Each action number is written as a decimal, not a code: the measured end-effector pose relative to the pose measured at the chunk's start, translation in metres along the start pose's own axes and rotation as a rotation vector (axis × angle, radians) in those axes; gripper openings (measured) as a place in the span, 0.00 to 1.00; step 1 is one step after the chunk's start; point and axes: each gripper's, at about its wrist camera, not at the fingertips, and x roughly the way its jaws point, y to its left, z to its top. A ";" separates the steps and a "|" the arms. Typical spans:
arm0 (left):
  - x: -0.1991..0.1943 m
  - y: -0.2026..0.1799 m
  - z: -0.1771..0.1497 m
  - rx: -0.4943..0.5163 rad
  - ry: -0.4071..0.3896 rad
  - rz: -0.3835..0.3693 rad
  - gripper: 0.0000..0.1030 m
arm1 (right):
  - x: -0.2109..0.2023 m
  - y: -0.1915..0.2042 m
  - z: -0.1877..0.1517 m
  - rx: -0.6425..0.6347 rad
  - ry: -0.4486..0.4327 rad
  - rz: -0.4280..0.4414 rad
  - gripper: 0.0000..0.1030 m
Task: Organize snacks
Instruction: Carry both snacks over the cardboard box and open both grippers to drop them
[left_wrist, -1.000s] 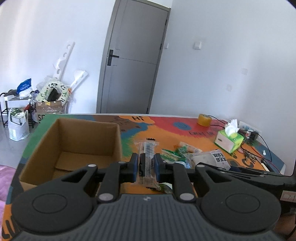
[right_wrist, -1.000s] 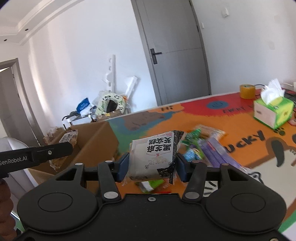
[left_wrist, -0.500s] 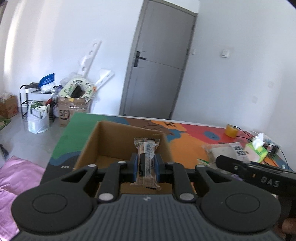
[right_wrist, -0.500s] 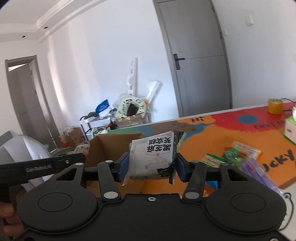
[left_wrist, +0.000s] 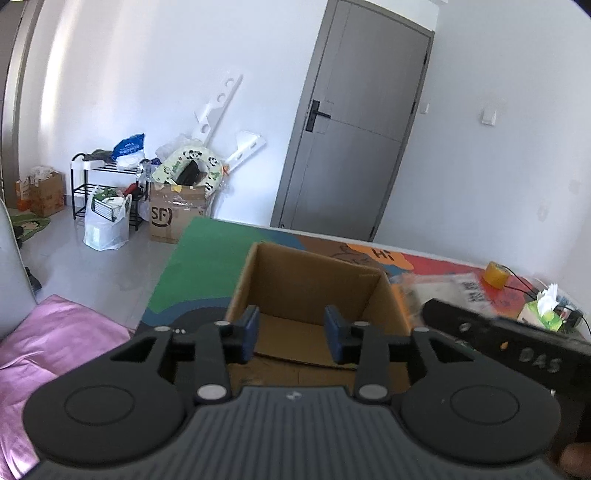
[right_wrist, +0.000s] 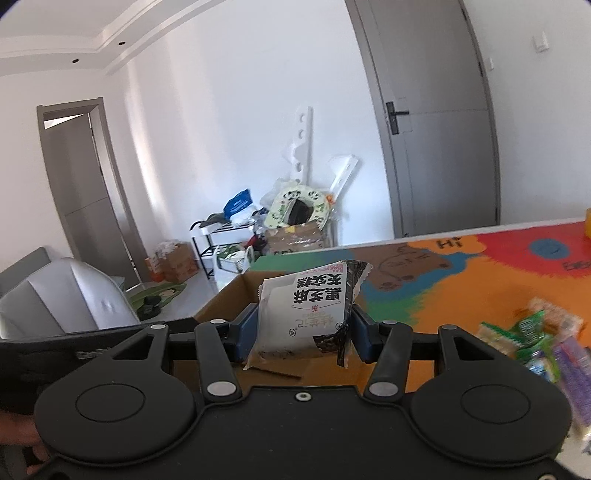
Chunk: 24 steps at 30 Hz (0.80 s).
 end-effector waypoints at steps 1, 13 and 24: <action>-0.002 0.002 0.001 0.000 -0.005 0.002 0.38 | 0.002 0.001 0.000 0.008 0.005 0.016 0.51; -0.005 0.007 -0.004 -0.057 -0.005 -0.006 0.79 | -0.018 -0.019 -0.009 0.046 0.021 -0.035 0.80; -0.007 -0.024 -0.012 -0.011 0.011 -0.040 0.91 | -0.066 -0.061 -0.032 0.108 0.020 -0.140 0.94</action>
